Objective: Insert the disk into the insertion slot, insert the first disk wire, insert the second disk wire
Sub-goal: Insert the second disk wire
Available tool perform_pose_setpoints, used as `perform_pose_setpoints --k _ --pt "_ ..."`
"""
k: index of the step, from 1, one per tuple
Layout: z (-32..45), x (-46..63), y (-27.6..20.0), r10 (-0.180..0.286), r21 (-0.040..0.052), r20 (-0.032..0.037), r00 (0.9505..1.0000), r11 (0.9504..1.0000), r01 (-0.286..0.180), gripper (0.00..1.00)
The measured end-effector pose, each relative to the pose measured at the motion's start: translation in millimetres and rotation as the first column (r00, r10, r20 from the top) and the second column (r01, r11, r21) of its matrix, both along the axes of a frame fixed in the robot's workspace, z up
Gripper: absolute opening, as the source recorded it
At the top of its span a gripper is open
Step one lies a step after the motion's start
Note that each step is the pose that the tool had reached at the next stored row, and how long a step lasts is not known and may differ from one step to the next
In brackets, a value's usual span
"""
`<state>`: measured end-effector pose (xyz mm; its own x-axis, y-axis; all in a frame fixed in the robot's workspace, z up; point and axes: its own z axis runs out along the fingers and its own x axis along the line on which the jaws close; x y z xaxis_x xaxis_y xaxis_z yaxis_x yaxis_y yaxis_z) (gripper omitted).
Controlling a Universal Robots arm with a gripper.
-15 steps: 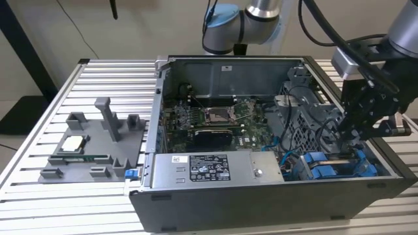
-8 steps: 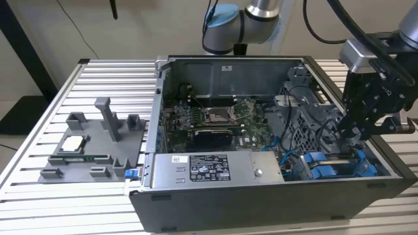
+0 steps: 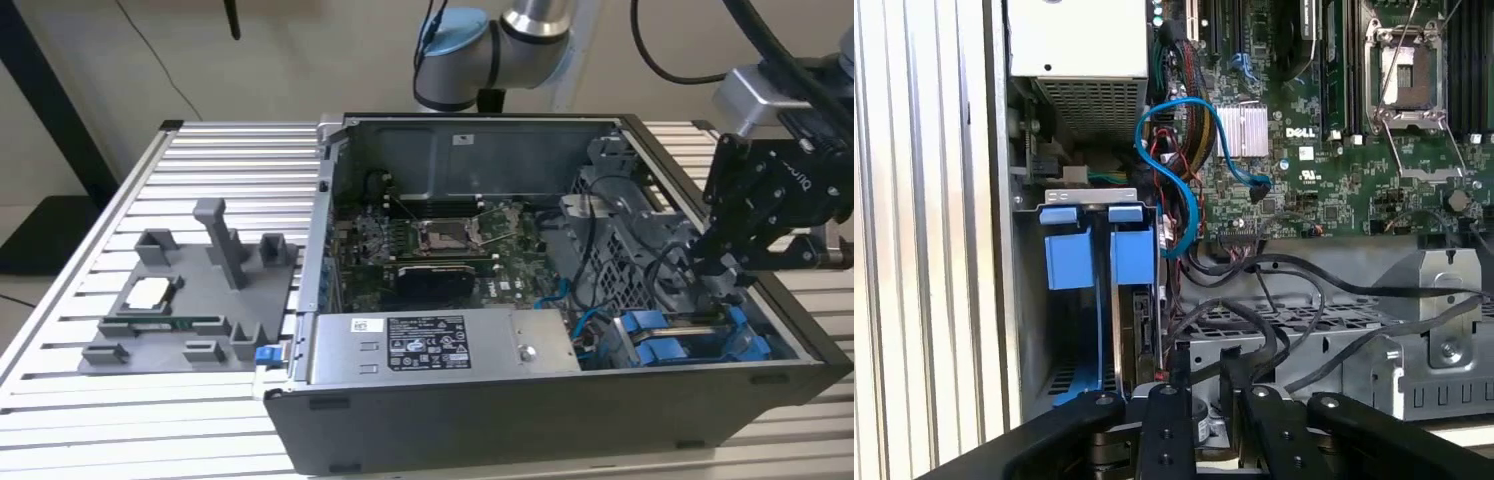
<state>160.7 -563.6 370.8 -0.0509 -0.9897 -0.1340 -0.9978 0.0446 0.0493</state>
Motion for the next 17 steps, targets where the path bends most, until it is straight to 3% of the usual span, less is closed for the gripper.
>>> perform_pose_setpoints --k 3,8,13,17 --pt "3.1 0.7 -0.2 -0.001 0.0008 -0.0143 0.9999 1.0000 0.001 0.27" --pt "3.1 1.8 -0.2 -0.005 0.0010 -0.0156 0.9999 1.0000 0.005 0.27" --pt "3.6 13.3 -1.7 -0.006 0.0025 -0.0168 0.9998 1.0000 0.006 0.27" --pt "3.9 16.1 -3.7 -0.013 0.0026 -0.0174 0.9998 0.9999 0.013 0.27"
